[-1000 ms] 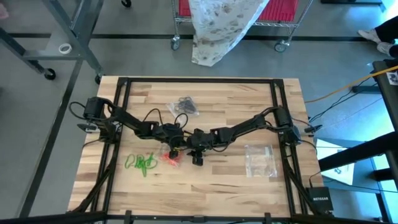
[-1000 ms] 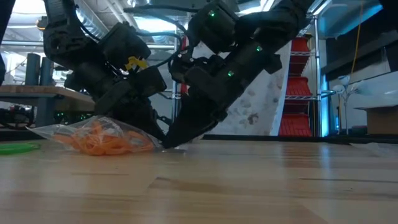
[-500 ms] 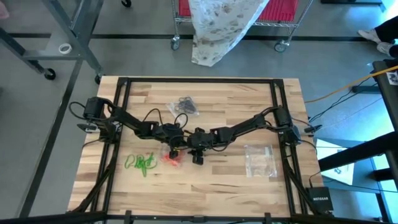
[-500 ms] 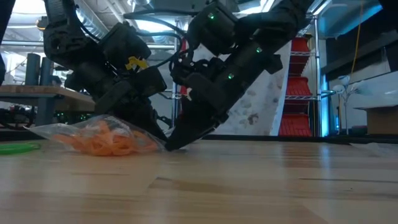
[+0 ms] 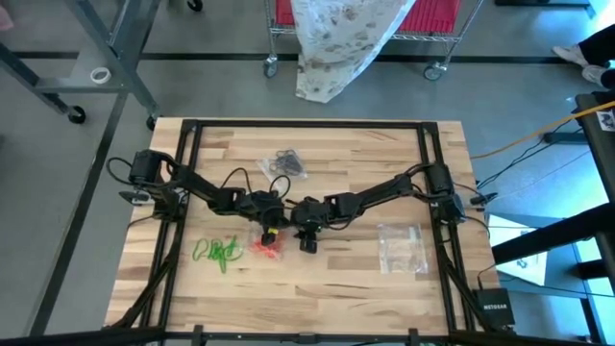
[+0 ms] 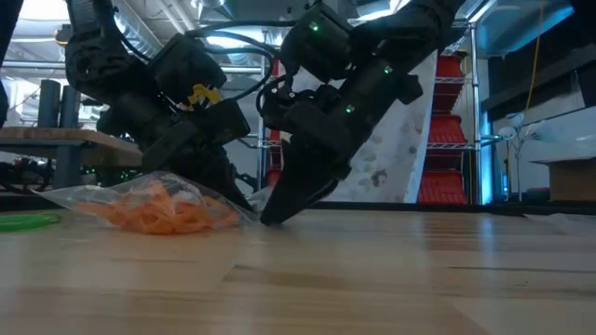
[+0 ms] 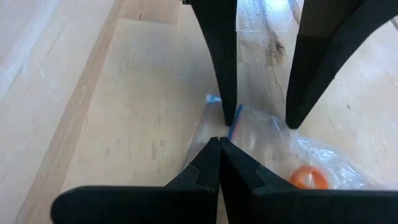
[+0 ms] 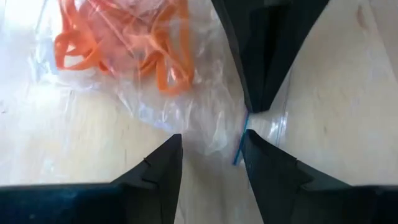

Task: Sort rubber bands
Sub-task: Close the transparent zip bag

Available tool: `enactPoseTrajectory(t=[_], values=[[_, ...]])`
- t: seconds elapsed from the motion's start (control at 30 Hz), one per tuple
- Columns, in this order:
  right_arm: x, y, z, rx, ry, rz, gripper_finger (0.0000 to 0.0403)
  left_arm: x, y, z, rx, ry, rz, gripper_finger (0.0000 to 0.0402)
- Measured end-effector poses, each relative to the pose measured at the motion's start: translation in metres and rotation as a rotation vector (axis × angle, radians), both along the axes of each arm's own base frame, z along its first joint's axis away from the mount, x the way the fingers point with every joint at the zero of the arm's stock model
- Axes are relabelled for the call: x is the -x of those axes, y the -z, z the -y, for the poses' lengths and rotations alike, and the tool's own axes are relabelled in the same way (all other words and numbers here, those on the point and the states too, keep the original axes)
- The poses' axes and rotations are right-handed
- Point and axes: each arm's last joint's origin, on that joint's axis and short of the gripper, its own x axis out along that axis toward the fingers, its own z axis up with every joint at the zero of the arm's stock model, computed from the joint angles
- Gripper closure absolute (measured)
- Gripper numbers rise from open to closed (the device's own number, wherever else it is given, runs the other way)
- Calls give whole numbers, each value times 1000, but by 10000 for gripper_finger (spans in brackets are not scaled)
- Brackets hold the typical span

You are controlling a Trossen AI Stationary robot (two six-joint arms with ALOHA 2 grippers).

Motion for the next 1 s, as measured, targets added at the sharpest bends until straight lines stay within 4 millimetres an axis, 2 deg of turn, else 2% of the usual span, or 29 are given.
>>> enactPoseTrajectory(t=[0.4, 0.67, 0.77, 1.0], values=[[9, -2, -20, -43, -23, -67, 240, 0, 0, 0, 3, 3, -3, 400], [22, -39, -17, -38, -11, -65, 240, 0, -2, 0, 2, 2, 6, 400], [17, -49, -17, -1, 11, 24, 240, 2, -11, 0, 10, -13, 22, 400], [4, -43, -16, 37, 22, 132, 240, 8, -54, 1, 25, -18, 128, 400]])
